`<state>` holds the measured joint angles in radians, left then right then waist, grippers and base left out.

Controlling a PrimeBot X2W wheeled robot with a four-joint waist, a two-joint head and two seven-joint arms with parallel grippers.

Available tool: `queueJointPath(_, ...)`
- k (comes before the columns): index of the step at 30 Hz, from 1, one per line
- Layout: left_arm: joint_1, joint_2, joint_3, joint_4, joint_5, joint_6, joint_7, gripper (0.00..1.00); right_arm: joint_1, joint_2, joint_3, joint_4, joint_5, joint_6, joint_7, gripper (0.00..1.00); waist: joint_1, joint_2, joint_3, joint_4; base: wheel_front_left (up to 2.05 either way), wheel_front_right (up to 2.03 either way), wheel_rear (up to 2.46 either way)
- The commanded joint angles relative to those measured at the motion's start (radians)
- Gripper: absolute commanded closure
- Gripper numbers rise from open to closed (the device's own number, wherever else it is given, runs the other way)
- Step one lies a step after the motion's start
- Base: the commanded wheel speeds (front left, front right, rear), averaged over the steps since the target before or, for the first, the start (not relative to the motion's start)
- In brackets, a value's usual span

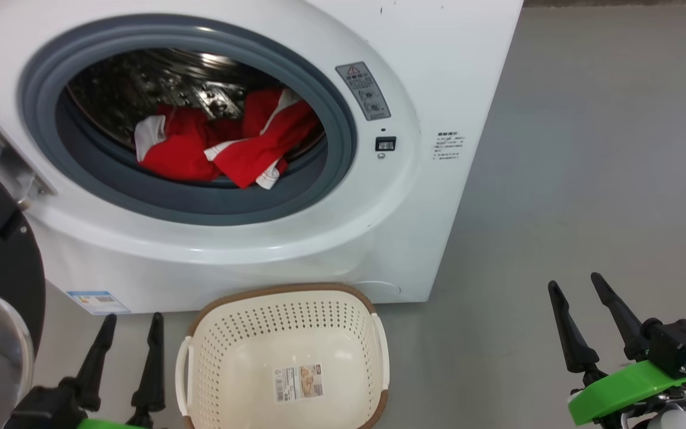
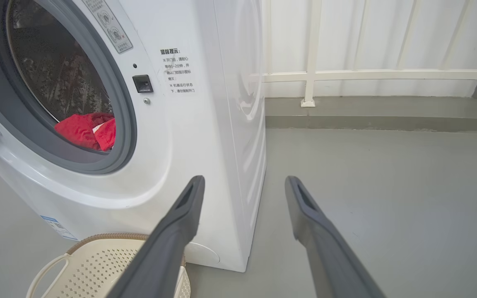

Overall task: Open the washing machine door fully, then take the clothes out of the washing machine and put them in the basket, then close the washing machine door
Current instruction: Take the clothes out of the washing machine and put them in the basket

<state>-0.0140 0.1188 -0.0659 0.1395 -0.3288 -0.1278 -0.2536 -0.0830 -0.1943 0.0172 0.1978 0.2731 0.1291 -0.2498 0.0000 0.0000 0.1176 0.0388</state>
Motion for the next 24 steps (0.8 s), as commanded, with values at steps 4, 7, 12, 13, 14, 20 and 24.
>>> queueJointPath(4,-0.099,0.034,0.001,0.028,-0.003,-0.003,-0.008,0.0,-0.049,-0.007,0.024,-0.037,-0.015,0.002,-0.012,0.0,0.0,0.0,0.05,-0.014,0.0,0.0,0.0)
queueJointPath(7,-0.177,0.058,-0.045,0.074,-0.012,-0.003,-0.008,0.0,-0.067,-0.001,0.025,-0.044,-0.019,0.002,-0.012,0.0,0.0,0.0,0.091,-0.022,0.0,0.0,0.0)
queueJointPath(12,-0.362,0.11,-0.153,0.215,-0.037,-0.003,0.008,0.0,-0.109,0.014,0.032,-0.05,-0.024,0.002,-0.012,0.0,0.0,0.0,0.165,-0.04,0.0,0.0,0.0)
queueJointPath(13,-0.405,0.117,-0.175,0.244,-0.046,-0.003,0.019,0.0,-0.119,0.017,0.034,-0.051,-0.025,0.002,-0.012,0.0,0.0,0.0,0.18,-0.044,0.0,0.0,0.0)
queueJointPath(14,-0.448,0.124,-0.197,0.272,-0.058,-0.003,0.035,0.0,-0.128,0.021,0.036,-0.051,-0.025,0.002,-0.012,0.0,0.0,0.0,0.195,-0.049,0.0,0.0,0.0)
queueJointPath(20,-0.651,0.165,-0.304,0.394,-0.115,-0.003,0.115,0.0,-0.175,0.04,0.052,-0.056,-0.031,0.002,-0.012,0.0,0.0,0.0,0.263,-0.077,0.0,0.0,0.0)
queueJointPath(24,-0.785,0.195,-0.39,0.481,-0.158,-0.003,0.159,0.0,-0.207,0.051,0.061,-0.056,-0.031,0.002,-0.012,0.0,0.0,0.0,0.304,-0.102,0.0,0.0,0.0)
